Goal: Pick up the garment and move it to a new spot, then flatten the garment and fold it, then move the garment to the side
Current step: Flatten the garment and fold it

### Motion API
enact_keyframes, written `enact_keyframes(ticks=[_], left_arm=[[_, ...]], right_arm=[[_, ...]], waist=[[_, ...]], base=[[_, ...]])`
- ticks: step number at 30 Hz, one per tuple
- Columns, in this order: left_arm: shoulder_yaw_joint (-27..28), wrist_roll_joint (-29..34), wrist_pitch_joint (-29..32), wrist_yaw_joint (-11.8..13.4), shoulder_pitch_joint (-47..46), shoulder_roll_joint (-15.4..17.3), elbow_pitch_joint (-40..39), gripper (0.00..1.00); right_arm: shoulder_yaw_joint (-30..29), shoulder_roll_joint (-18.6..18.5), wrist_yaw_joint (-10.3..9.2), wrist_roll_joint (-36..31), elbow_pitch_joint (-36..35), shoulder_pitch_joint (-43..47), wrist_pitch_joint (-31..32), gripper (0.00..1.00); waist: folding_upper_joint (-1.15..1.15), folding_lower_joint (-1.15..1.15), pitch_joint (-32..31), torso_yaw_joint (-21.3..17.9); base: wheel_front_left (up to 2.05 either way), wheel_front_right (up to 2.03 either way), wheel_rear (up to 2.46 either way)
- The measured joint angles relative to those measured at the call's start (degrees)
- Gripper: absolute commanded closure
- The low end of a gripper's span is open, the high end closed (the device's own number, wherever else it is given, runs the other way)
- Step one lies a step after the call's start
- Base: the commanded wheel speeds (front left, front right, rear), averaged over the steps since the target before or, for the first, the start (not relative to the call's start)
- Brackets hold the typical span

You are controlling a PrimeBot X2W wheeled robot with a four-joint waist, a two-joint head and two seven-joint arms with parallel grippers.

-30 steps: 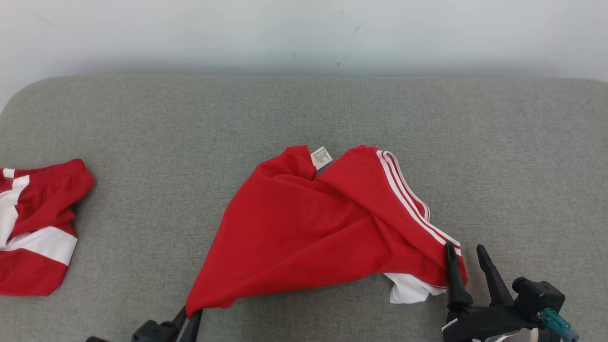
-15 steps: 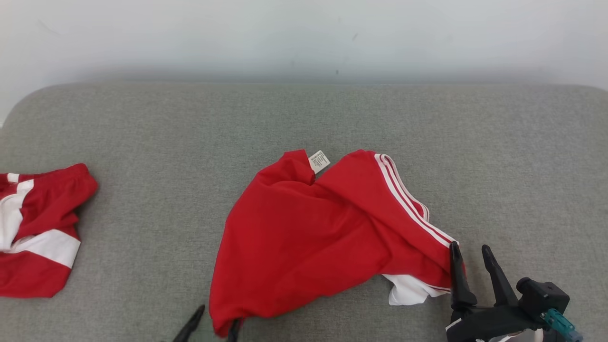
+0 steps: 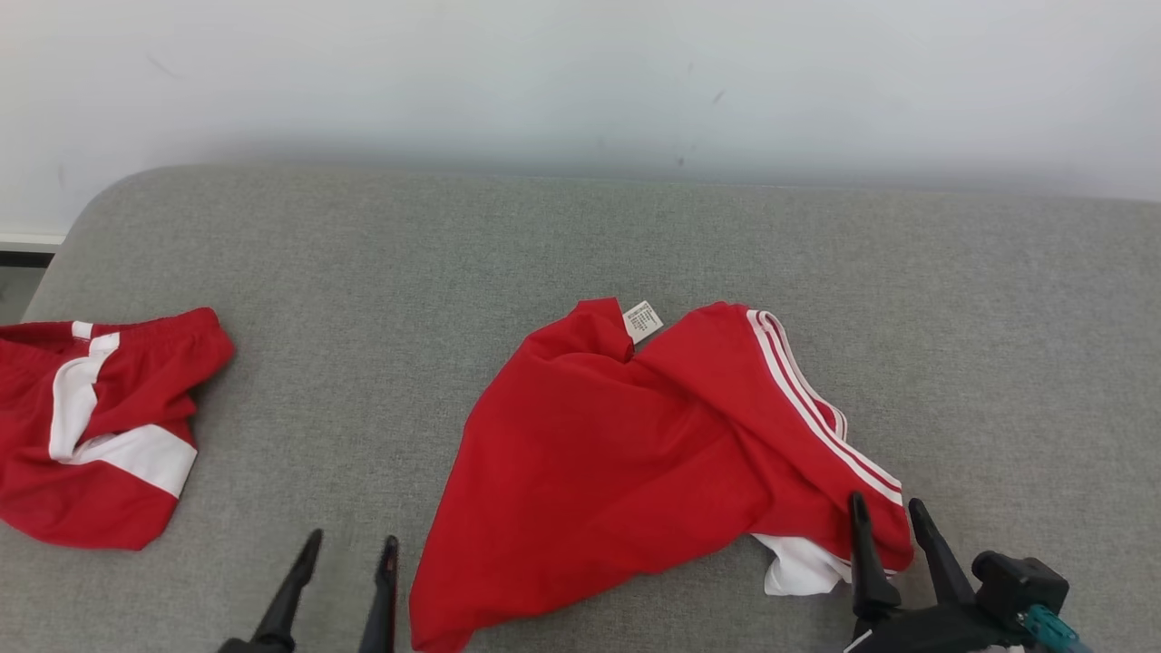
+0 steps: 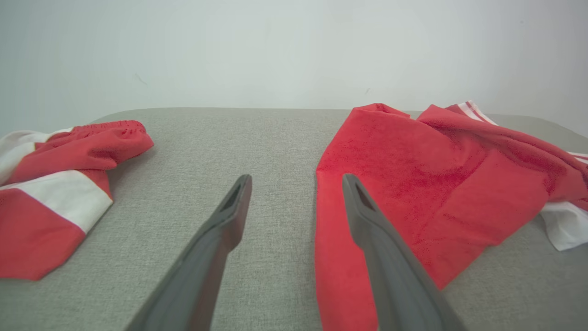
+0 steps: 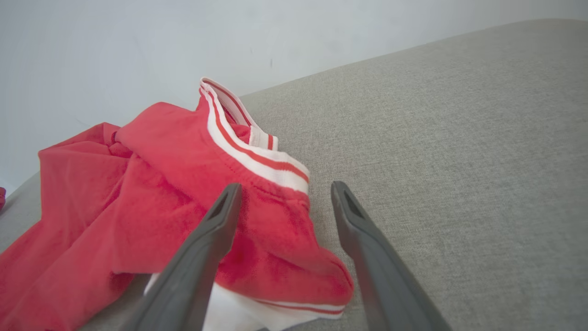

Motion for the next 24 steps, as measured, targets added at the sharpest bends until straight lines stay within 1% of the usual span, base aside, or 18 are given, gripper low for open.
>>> enact_keyframes(ticks=[3,8,13,14,15,16,18,19,21,24], left_arm=[[2.36,0.01,-0.05,-0.07,-0.05,-0.59,0.23,0.00],[6.28,0.68,-0.07,-0.33,-0.02,-3.31,0.53,0.00],[9.94,2.30,-0.07,-1.07,0.08,-5.16,0.93,0.00],[10.58,2.36,-0.07,-1.11,0.07,-5.59,1.02,0.00],[11.00,2.72,-0.07,-1.41,0.07,-5.82,1.34,0.00],[11.44,3.25,-0.07,-1.63,0.09,-6.04,1.62,0.00],[12.46,3.39,-0.07,-2.09,0.13,-6.62,2.14,0.00],[14.26,4.79,-0.07,-3.60,0.12,-8.10,3.97,0.00],[14.03,4.80,-0.07,-3.69,0.08,-8.16,4.17,0.00],[13.91,4.79,-0.07,-4.04,0.08,-8.25,4.63,0.00]], right_arm=[[0.62,0.01,0.00,0.13,1.96,-1.16,0.00,0.00],[1.98,0.00,-0.01,0.92,7.19,-3.11,0.01,0.00],[3.53,-0.01,0.00,1.01,12.05,-6.02,0.00,0.00],[3.83,-0.03,0.00,1.11,12.98,-6.53,0.00,0.09],[4.08,-0.14,0.00,1.40,13.51,-6.98,0.00,0.68],[4.38,-0.36,0.00,1.55,13.88,-7.42,0.00,1.00],[4.44,-0.60,0.00,2.37,13.57,-8.31,0.00,1.00],[-6.48,-7.98,0.00,7.82,10.78,-10.34,0.00,1.00],[-8.18,-9.51,0.00,7.90,11.16,-10.23,0.00,1.00],[-8.40,-10.29,0.00,7.93,11.90,-10.11,0.00,1.00]], waist=[[0.00,0.00,-0.14,0.12],[0.00,0.00,-0.62,0.04],[0.00,0.00,-0.95,-0.38],[0.00,0.00,-0.99,-0.50],[0.00,0.00,-1.01,-0.63],[0.00,0.00,-1.04,-0.75],[0.00,0.00,-1.06,-1.07],[0.00,0.00,-0.76,-3.09],[0.00,0.00,-0.85,-2.85],[0.00,0.00,-0.88,-2.59]], base=[[0.00,0.00,0.00],[0.00,0.00,0.00],[0.00,0.00,0.00],[0.00,0.00,0.00],[0.00,0.00,0.00],[0.00,0.00,0.00],[0.00,0.00,0.00],[0.00,0.00,0.00],[0.00,0.00,0.00],[0.00,0.00,0.00]])
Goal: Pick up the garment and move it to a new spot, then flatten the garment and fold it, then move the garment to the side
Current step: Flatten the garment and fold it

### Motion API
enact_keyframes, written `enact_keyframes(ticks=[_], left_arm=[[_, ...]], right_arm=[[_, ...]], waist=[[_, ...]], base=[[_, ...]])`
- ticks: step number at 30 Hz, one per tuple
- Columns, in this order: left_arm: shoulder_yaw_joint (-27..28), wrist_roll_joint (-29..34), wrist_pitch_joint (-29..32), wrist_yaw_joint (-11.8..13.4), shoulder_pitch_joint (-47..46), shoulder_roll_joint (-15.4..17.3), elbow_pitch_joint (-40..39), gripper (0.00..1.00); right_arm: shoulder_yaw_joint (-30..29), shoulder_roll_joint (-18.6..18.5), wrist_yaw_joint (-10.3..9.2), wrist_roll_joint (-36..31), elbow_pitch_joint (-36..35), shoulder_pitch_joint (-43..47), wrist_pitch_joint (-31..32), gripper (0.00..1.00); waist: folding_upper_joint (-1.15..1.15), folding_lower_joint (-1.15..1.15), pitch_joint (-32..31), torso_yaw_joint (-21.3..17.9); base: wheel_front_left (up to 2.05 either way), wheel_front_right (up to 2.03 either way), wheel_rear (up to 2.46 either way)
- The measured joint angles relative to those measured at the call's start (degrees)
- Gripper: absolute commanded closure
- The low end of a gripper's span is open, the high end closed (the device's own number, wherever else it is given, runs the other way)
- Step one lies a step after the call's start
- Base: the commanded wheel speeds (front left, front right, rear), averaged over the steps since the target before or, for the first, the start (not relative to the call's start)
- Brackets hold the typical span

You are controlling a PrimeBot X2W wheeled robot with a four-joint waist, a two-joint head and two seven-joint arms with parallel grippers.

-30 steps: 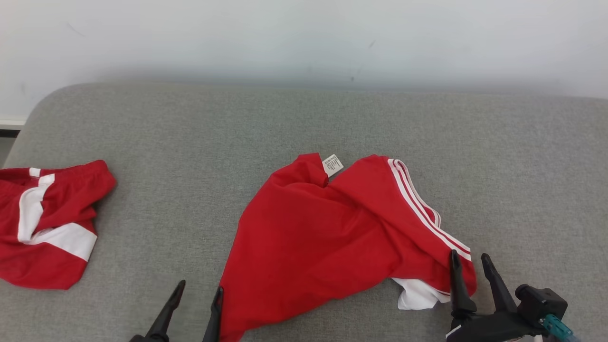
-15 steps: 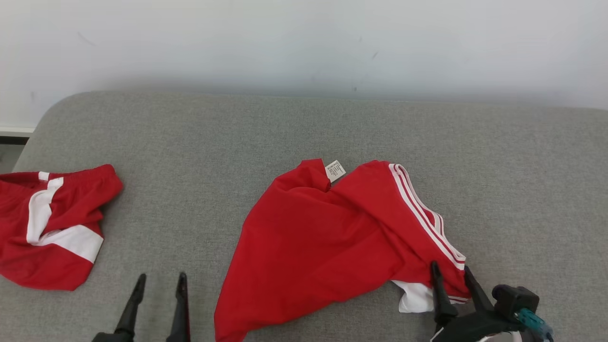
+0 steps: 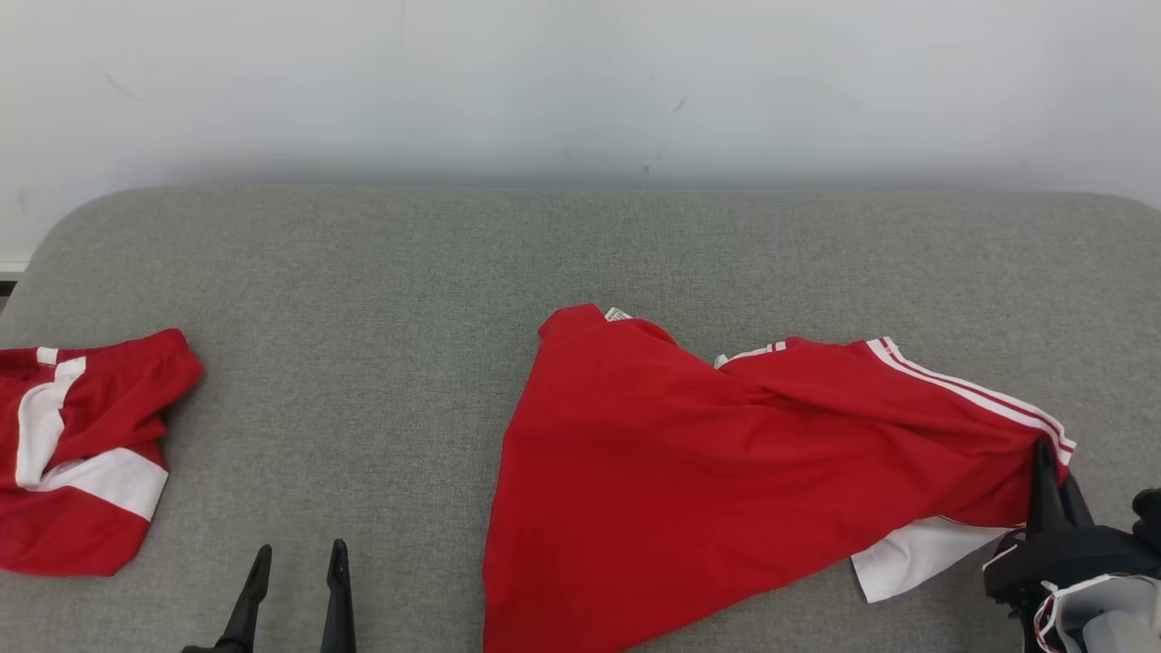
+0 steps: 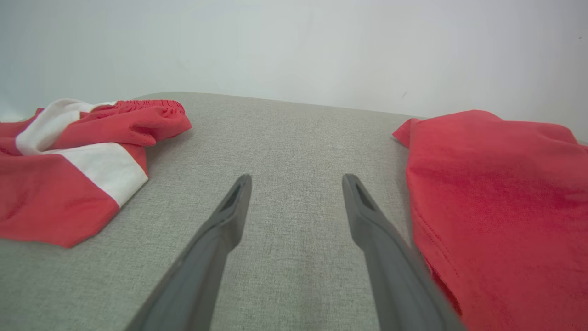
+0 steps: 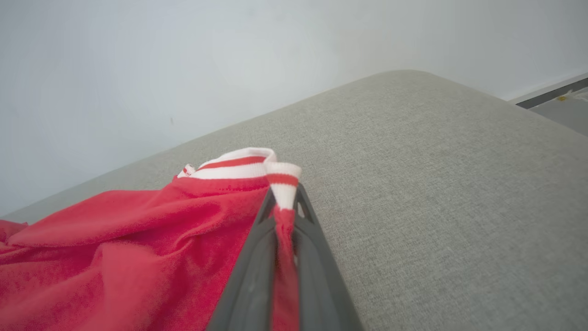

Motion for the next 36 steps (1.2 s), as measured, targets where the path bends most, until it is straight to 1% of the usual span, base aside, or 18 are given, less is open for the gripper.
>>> enact_keyframes(ticks=[2,3,4,7,8,10,14,18,22,30,33,36], left_arm=[[-0.38,-0.37,0.00,-0.02,0.01,0.00,0.15,0.00],[-0.67,-0.65,0.00,-0.03,0.00,-0.01,0.27,0.00],[-0.86,-0.79,0.00,-0.03,0.00,-0.04,0.40,0.00],[-1.24,-1.29,0.00,0.05,-0.07,-0.04,0.66,0.00],[-1.69,-1.65,0.00,0.22,-0.09,-0.04,0.74,0.00],[-2.29,-1.68,0.00,0.20,-0.10,-0.07,0.79,0.00],[-3.16,-1.69,0.00,0.18,-0.08,-0.05,0.78,0.00],[-4.59,-1.69,0.00,0.01,0.16,-0.09,0.33,0.00],[-5.69,-2.30,0.00,0.01,0.82,-0.09,-0.02,0.00],[-6.15,-2.59,0.00,0.46,0.87,-0.09,-0.90,0.00],[-6.20,-2.59,0.00,0.46,0.86,-0.09,-0.86,0.00],[-6.16,-2.61,0.00,0.46,0.86,-0.09,-0.82,0.00]], right_arm=[[0.85,-0.20,0.00,0.00,1.32,-0.19,0.01,1.00],[1.31,-0.36,0.00,-0.01,2.50,-0.34,0.05,0.58],[1.90,-0.60,0.00,-0.38,3.28,-0.41,0.07,0.00],[1.51,-1.27,0.00,-2.31,3.11,-1.59,0.07,0.00],[-0.22,-1.53,0.00,-4.87,0.16,-1.98,0.02,0.00],[-2.26,-1.07,0.00,-7.37,-3.13,-1.46,0.01,0.00],[-4.85,1.59,0.00,-10.24,-9.65,0.66,0.02,0.00],[-4.95,3.83,0.00,-12.11,-15.79,3.50,0.02,0.00],[-2.63,5.93,0.00,-13.47,-19.61,7.14,0.01,0.00],[1.33,8.46,0.00,-14.33,-22.53,15.24,0.00,0.00],[2.19,8.86,0.00,-14.32,-22.06,16.83,0.01,0.00],[2.45,9.21,0.00,-13.95,-19.93,18.58,0.01,0.00]], waist=[[0.00,0.00,0.17,0.00],[0.00,0.00,0.27,-0.02],[0.00,0.00,0.37,-0.04],[0.00,0.00,0.58,-0.12],[0.00,0.00,0.60,-0.15],[0.00,0.01,0.56,-0.21],[0.00,0.01,0.32,-0.32],[0.00,0.00,-0.04,-0.31],[0.00,0.01,-0.19,-0.21],[0.00,0.00,-0.34,0.22],[0.00,0.00,-0.29,0.29],[0.00,0.00,-0.21,0.36]], base=[[0.00,0.00,0.00],[0.00,0.00,0.00],[0.00,0.00,0.00],[0.00,0.00,0.00],[0.00,0.00,0.00],[0.00,0.00,0.00],[0.00,0.00,0.00],[0.00,0.00,0.00],[0.00,0.00,0.00],[0.00,0.00,0.00],[0.00,0.00,0.00],[0.00,0.00,0.00]])
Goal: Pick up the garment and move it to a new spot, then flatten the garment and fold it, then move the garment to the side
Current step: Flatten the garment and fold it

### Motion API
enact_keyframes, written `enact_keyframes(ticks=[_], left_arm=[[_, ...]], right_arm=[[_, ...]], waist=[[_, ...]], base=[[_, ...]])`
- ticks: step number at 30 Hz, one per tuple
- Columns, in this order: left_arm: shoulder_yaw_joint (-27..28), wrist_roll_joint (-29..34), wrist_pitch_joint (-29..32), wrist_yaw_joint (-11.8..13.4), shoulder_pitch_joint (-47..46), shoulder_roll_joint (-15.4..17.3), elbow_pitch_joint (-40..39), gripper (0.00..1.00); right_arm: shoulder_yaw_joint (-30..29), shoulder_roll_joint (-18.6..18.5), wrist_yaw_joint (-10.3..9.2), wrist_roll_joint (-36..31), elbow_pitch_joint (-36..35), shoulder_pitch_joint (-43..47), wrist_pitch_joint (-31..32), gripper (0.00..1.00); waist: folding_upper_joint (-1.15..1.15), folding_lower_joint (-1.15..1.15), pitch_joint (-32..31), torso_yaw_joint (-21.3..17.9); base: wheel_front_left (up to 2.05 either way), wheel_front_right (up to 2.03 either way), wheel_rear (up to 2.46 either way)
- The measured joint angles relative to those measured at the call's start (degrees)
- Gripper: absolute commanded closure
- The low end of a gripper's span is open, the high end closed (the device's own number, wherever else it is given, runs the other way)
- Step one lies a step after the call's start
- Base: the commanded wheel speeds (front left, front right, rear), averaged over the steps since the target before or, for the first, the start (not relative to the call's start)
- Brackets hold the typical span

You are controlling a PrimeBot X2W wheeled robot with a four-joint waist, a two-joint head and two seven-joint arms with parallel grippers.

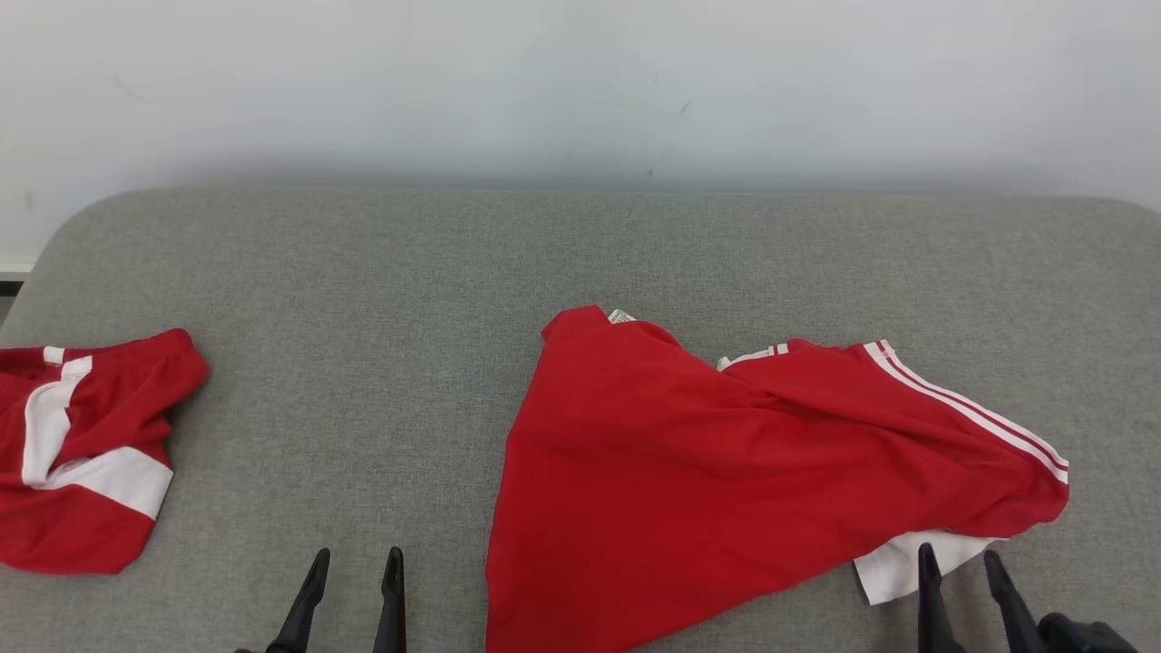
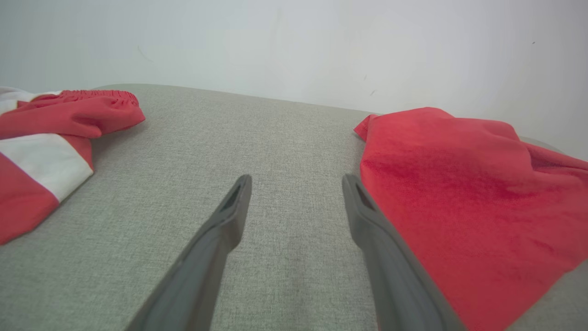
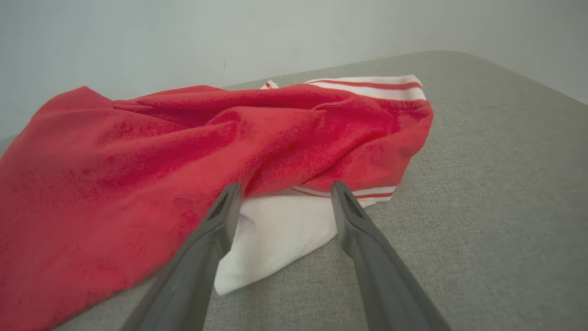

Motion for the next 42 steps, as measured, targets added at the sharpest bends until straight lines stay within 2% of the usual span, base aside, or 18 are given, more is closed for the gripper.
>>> enact_keyframes(ticks=[5,12,13,14,15,16,17,24,31,36,37,39,42], left_arm=[[-0.01,-0.07,0.00,0.01,-0.05,0.00,0.04,0.00],[-0.21,-0.07,0.00,-0.01,-0.27,0.00,0.57,0.00],[-0.19,-0.07,0.00,-0.01,-0.26,0.00,0.60,0.00],[-0.16,-0.07,0.00,-0.01,-0.26,0.00,0.63,0.00],[-0.15,-0.07,0.00,-0.01,-0.25,0.00,0.68,0.00],[-0.15,-0.07,0.00,-0.02,-0.20,-0.01,0.74,0.00],[-0.12,-0.05,0.00,-0.02,-0.06,0.00,0.75,0.00],[0.16,-0.52,0.00,-0.05,0.42,0.00,0.86,0.00],[-0.10,-1.46,0.00,0.18,1.32,0.00,1.10,0.00],[0.18,-1.52,0.00,0.35,1.27,-0.01,0.86,0.00],[0.20,-1.52,0.00,0.34,1.24,-0.01,0.83,0.00],[0.16,-1.52,0.00,0.32,1.10,0.00,0.88,0.00],[-0.02,-1.43,0.00,0.04,0.52,-0.01,1.10,0.00]], right_arm=[[0.44,0.46,0.00,0.08,5.35,-0.37,0.00,0.00],[1.66,0.73,0.00,0.91,17.84,-5.91,-0.02,0.00],[1.80,0.71,0.00,0.91,19.29,-6.80,-0.04,0.05],[1.97,0.69,0.00,1.03,20.64,-7.65,-0.07,0.40],[2.11,0.69,0.00,1.23,21.70,-8.47,-0.10,0.67],[2.27,0.70,0.00,1.31,22.50,-8.91,-0.11,0.67],[2.37,0.70,0.00,1.32,23.12,-9.44,-0.10,1.00],[3.00,0.16,0.01,2.00,21.95,-7.74,-0.02,1.00],[3.01,-4.46,0.01,2.46,13.85,0.74,0.05,1.00],[2.70,-6.84,0.00,4.48,8.68,4.02,5.30,1.00],[2.86,-7.24,0.01,4.68,7.71,4.56,6.34,0.59],[2.92,-7.57,0.01,5.44,5.38,5.16,6.80,0.00],[3.01,-7.79,0.00,5.95,1.43,6.37,6.46,0.00]], waist=[[0.00,0.00,0.34,-0.04],[0.00,0.00,-0.09,0.22],[0.00,0.00,-0.24,0.24],[0.00,0.00,-0.39,0.23],[0.00,0.00,-0.54,0.22],[0.00,-0.01,-0.71,0.19],[0.00,-0.01,-0.88,0.16],[0.00,-0.01,-1.95,-0.56],[0.00,-0.01,-2.70,-2.19],[0.00,-0.01,-2.40,-3.73],[0.00,-0.01,-2.27,-3.97],[0.00,-0.01,-1.90,-4.25],[0.00,-0.01,-1.41,-4.18]], base=[[0.00,0.00,0.00],[0.00,0.00,0.00],[0.00,0.00,0.00],[0.00,0.00,0.00],[0.00,0.00,0.00],[0.00,0.00,0.00],[0.00,0.00,0.00],[0.00,0.00,0.00],[0.00,0.00,0.00],[0.00,0.00,0.00],[0.00,0.00,0.00],[0.00,0.00,0.00],[0.00,0.00,0.00]])
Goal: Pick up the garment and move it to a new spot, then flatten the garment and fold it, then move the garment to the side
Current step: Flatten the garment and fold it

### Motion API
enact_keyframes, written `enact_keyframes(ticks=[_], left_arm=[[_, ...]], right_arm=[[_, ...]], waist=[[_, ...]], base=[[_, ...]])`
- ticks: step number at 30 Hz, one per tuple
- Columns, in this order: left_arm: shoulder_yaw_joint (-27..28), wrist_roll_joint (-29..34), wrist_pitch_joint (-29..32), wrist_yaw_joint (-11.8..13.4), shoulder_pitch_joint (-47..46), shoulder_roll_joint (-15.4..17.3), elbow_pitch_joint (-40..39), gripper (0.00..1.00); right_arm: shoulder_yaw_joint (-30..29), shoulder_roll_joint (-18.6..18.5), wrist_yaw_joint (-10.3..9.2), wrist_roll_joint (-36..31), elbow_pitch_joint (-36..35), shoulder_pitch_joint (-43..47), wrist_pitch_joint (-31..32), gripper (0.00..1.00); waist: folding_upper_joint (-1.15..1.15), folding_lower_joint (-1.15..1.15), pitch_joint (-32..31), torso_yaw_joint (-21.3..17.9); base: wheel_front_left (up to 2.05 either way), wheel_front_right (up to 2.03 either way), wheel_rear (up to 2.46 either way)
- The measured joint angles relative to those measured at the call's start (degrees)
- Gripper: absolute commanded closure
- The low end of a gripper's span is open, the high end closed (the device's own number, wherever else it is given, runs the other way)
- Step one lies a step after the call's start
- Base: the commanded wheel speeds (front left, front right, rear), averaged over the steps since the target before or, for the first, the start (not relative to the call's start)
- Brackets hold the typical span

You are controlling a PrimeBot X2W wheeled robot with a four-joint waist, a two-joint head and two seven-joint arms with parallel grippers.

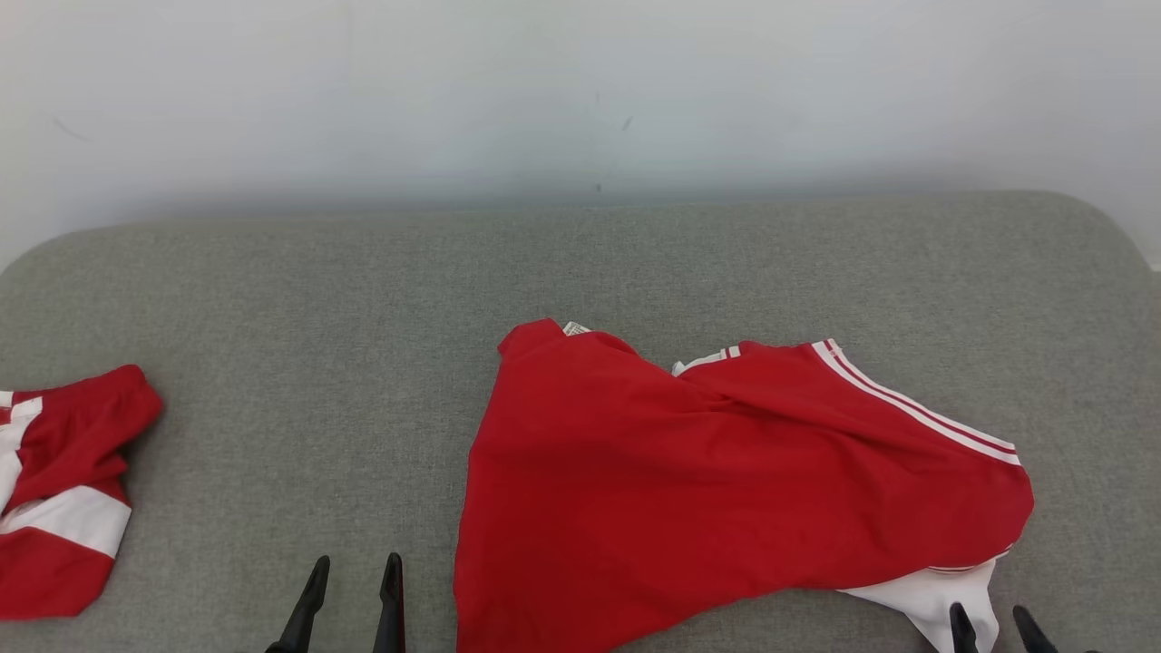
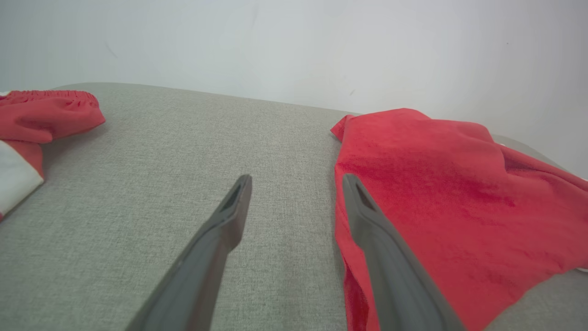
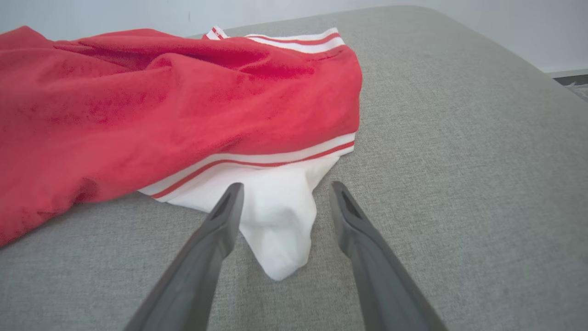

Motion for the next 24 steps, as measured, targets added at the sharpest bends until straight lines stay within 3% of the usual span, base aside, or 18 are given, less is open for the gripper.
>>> enact_keyframes(ticks=[12,24], left_arm=[[-1.83,0.67,0.00,-0.57,-0.39,0.01,1.13,0.00],[-11.14,0.44,0.00,-1.13,-0.25,-0.03,10.98,0.00]], right_arm=[[-0.01,1.05,0.00,-1.41,-13.30,0.87,-3.79,0.00],[4.37,6.47,0.00,-4.34,-10.92,-2.43,-6.26,0.00]], waist=[[0.00,0.01,0.48,1.32],[0.00,0.00,0.66,1.53]], base=[[0.00,0.00,0.00],[0.00,0.00,0.00]])
